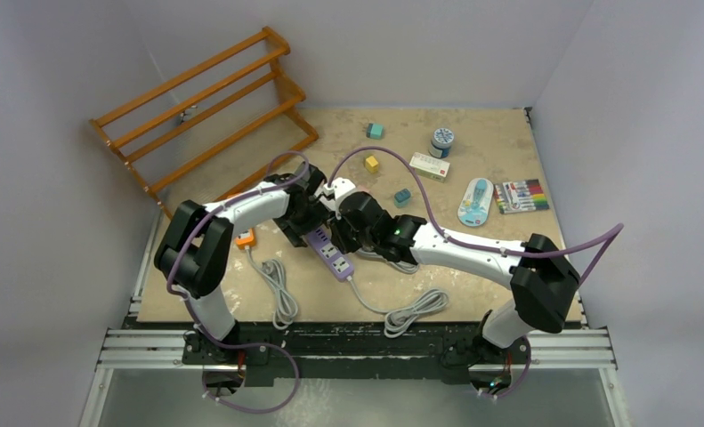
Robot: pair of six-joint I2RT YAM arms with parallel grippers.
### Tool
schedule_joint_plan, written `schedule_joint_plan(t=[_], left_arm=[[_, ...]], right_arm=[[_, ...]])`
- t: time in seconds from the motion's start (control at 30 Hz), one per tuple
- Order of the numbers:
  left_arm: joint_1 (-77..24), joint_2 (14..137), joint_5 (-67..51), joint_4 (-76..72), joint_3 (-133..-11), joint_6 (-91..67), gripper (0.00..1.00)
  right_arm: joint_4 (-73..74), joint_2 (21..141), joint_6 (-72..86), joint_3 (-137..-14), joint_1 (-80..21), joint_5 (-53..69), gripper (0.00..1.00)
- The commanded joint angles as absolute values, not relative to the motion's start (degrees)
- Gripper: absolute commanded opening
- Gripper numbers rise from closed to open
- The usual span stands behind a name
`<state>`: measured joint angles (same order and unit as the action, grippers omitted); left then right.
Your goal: Insert the plug
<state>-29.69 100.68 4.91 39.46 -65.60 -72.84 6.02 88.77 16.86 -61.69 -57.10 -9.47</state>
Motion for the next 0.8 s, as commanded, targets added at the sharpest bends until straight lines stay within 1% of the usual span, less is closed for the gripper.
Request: schedule_joint_plan(t=[0.0, 0.1, 0.3, 0.5, 0.7, 0.77], left_arm=[[-29.79, 100.64, 4.8, 38.77, -64.79, -72.47, 0.67], [-29.73, 100.99, 5.82, 38.86, -64.7, -72.51, 0.62], [-29.62, 102.49, 6.35, 38.72, -64.6, -72.55, 0.59], [-29.49, 102.29, 7.23, 38.59, -64.03, -72.64, 0.43], [-29.47, 102.21, 7.3, 38.63, -63.72, -73.28, 0.21], [-29.49, 102.35, 7.3, 38.84, -63.84, -73.38, 0.16]], right_arm=[[2.71, 87.01, 16.09, -61.32, -57.47, -9.13, 0.0], [1.98, 87.02, 15.92, -60.66, -57.47, -8.11, 0.0], [0.35, 87.06, 15.65, -59.68, -57.63, -6.51, 0.0], [0.04, 90.0, 15.21, -61.41, -58.61, -6.3, 0.0], [1.51, 94.77, 15.22, -64.91, -59.89, -6.89, 0.0], [1.77, 95.44, 15.42, -65.42, -60.04, -7.1, 0.0]])
